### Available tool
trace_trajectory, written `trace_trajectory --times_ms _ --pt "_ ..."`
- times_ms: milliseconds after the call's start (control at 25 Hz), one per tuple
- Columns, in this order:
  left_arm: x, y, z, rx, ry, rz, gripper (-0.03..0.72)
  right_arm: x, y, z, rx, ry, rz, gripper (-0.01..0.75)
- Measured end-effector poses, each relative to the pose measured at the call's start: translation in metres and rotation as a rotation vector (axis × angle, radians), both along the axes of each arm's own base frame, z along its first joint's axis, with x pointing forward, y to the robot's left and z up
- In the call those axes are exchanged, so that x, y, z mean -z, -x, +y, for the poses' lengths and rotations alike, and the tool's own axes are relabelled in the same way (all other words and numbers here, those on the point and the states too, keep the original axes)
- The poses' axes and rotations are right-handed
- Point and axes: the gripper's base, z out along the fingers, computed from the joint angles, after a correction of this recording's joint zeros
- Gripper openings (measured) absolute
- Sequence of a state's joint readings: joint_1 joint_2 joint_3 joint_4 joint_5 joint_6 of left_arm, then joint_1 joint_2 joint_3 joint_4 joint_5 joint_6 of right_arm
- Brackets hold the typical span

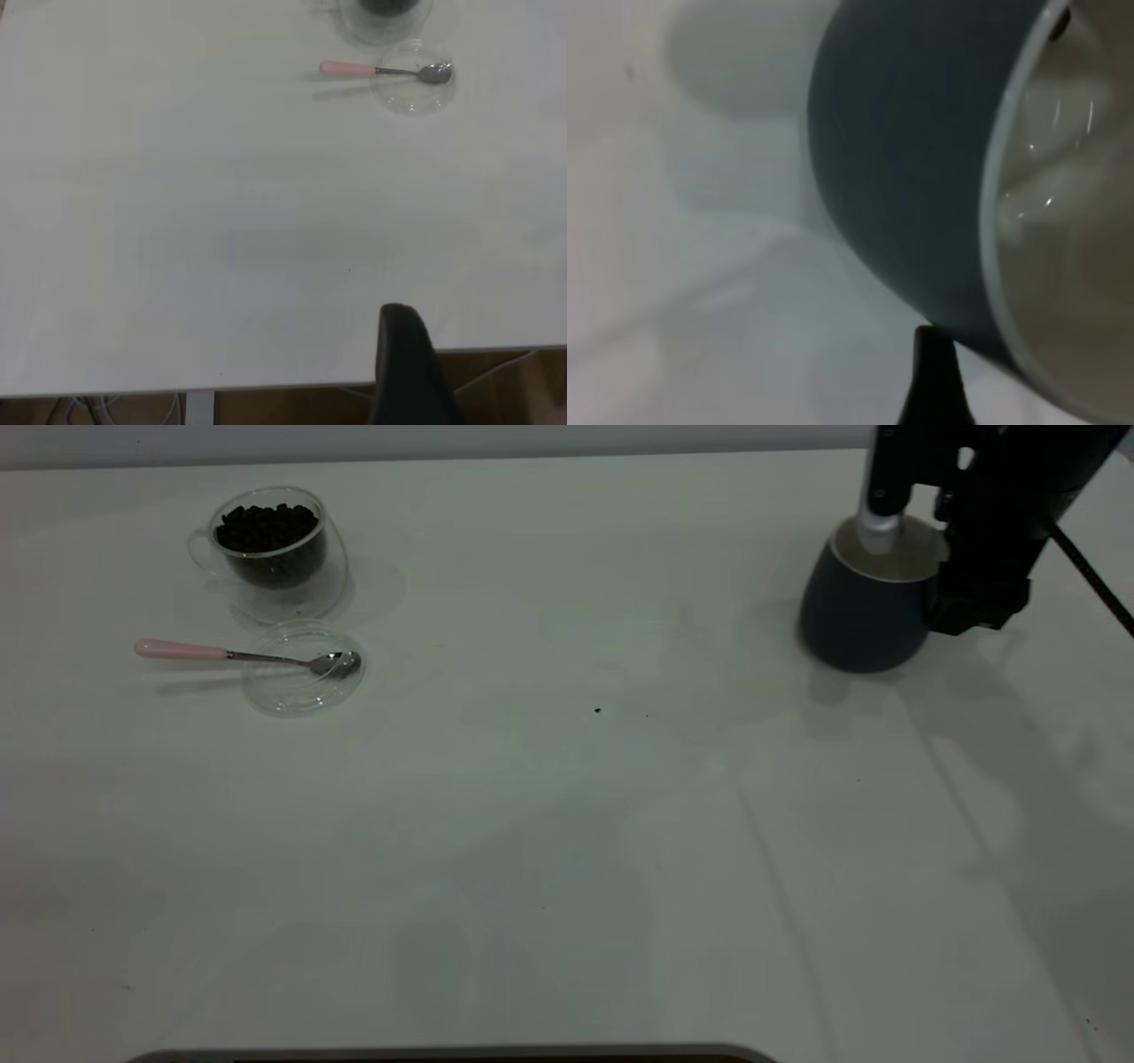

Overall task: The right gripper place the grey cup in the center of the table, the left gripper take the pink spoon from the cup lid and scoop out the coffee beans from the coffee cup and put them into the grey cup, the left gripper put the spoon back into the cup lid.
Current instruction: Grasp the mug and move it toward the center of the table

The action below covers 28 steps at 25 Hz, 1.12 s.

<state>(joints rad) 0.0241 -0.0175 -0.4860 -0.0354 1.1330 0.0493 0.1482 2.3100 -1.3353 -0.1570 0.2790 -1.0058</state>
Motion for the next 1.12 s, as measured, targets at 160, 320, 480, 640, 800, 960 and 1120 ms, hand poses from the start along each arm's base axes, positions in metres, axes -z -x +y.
trace_trajectory --times_ms 160,320,480,640,800,960,1120 --pt "0.0 0.0 0.0 0.0 0.0 0.0 0.484 0.0 0.003 0.022 -0.051 -0.003 -0.005 0.591" --pt "0.0 0.0 0.0 0.0 0.0 0.0 0.484 -0.001 0.008 0.047 -0.102 -0.008 -0.008 0.591" --pt "0.0 0.0 0.0 0.0 0.0 0.0 0.484 -0.001 0.016 0.077 -0.109 -0.043 -0.007 0.591" --pt "0.0 0.0 0.0 0.0 0.0 0.0 0.484 -0.001 0.027 0.108 -0.103 -0.095 -0.009 0.591" --pt "0.0 0.0 0.0 0.0 0.0 0.0 0.484 -0.004 0.037 0.141 -0.097 -0.171 -0.04 0.591" --pt "0.0 0.0 0.0 0.0 -0.001 0.0 0.484 -0.007 0.043 0.165 -0.055 -0.269 -0.087 0.591" --pt "0.0 0.0 0.0 0.0 -0.001 0.0 0.484 -0.014 0.044 0.171 -0.001 -0.326 -0.101 0.591"
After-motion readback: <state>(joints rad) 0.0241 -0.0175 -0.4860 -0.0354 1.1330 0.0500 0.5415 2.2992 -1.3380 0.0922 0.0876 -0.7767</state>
